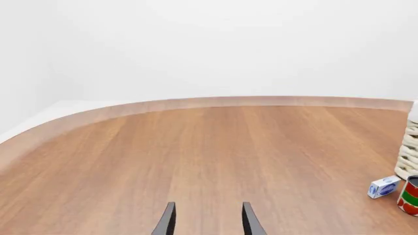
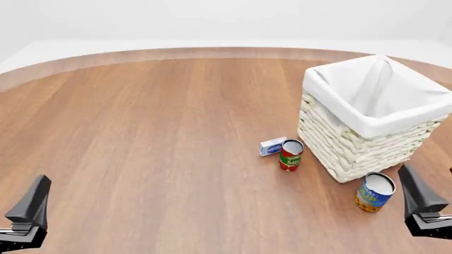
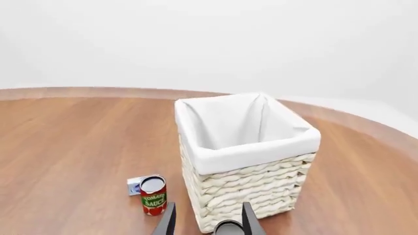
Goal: Pick up the alphabet soup and the cream cheese box, and put them in the basket.
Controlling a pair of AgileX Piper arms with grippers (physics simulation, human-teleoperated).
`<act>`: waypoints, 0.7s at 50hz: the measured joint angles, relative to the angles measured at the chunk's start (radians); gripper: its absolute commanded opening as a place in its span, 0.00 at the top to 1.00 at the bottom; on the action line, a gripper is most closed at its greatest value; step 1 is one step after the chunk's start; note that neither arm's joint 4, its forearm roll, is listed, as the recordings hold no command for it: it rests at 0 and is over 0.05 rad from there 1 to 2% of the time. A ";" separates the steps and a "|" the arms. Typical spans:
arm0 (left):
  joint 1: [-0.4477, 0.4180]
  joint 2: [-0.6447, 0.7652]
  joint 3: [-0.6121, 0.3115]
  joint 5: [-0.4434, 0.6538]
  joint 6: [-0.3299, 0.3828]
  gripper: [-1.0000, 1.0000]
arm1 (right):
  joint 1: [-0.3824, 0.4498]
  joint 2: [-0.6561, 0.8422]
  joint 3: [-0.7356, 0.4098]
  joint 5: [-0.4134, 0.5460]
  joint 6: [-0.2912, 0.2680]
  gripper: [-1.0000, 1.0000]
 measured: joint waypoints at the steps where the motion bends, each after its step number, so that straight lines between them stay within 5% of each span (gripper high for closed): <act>1: 0.000 0.000 0.000 0.000 0.000 0.00 | 0.003 0.014 -0.009 -0.003 -0.004 0.00; 20: 0.000 0.000 0.000 0.000 0.000 0.00 | 0.107 0.260 -0.180 -0.024 -0.071 0.00; 35: 0.000 0.000 0.000 0.000 0.000 0.00 | 0.192 0.392 -0.369 0.037 -0.191 0.00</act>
